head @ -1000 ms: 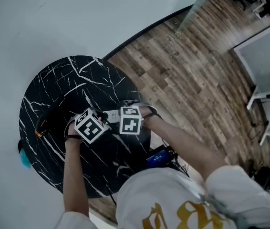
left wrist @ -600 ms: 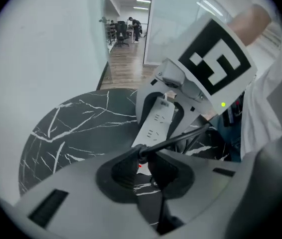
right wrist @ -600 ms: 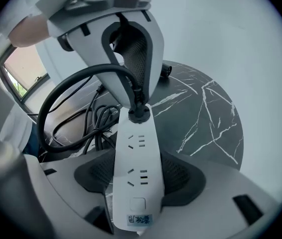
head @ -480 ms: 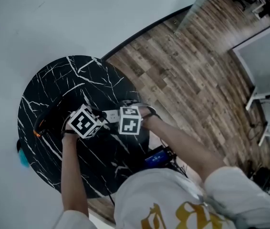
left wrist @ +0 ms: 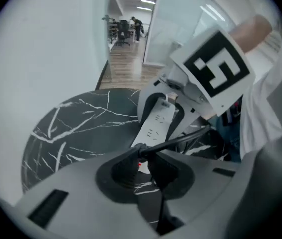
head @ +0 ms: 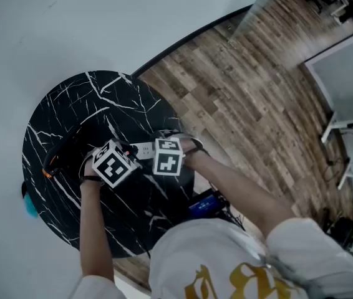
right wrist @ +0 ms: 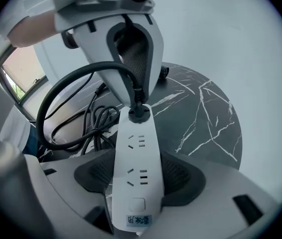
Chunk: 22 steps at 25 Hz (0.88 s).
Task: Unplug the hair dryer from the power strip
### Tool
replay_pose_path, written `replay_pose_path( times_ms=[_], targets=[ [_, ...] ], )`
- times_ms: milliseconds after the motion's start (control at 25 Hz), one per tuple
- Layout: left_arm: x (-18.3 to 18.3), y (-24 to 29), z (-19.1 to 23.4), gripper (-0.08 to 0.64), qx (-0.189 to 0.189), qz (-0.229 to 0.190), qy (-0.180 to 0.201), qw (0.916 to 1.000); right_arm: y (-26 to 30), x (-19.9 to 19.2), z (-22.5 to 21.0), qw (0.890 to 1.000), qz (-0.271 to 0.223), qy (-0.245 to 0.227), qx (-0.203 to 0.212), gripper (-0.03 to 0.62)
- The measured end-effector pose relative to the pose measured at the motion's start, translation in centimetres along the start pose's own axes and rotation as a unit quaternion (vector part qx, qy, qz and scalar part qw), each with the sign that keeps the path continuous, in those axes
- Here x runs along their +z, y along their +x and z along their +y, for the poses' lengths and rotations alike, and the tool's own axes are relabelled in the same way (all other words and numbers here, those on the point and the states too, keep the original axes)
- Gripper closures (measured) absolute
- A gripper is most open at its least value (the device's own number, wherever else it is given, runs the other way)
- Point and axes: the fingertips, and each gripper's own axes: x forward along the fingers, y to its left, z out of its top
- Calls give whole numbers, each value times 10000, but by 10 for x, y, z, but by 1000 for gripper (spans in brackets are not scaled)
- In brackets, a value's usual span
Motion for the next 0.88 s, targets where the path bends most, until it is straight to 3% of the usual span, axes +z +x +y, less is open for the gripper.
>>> replay_pose_path(
  times_ms=[80, 280, 480, 680, 880],
  targets=[
    [-1, 2, -2, 507, 155, 61, 113, 9998, 0, 0, 0, 10000, 7, -19, 2, 324],
    [3, 0, 5, 505, -345, -154, -183, 9991, 0, -1, 0, 10000, -2, -1, -2, 324],
    [-3, 1, -2, 506, 205, 7, 88, 9998, 0, 0, 0, 10000, 13, -23, 4, 324],
    [4, -2, 6, 506, -435, -288, -349, 9980, 0, 1, 0, 10000, -9, -11, 21, 324],
    [-4, -1, -1, 506, 155, -30, -42, 9999, 1, 1, 0, 10000, 38, 30, 20, 324]
  ],
)
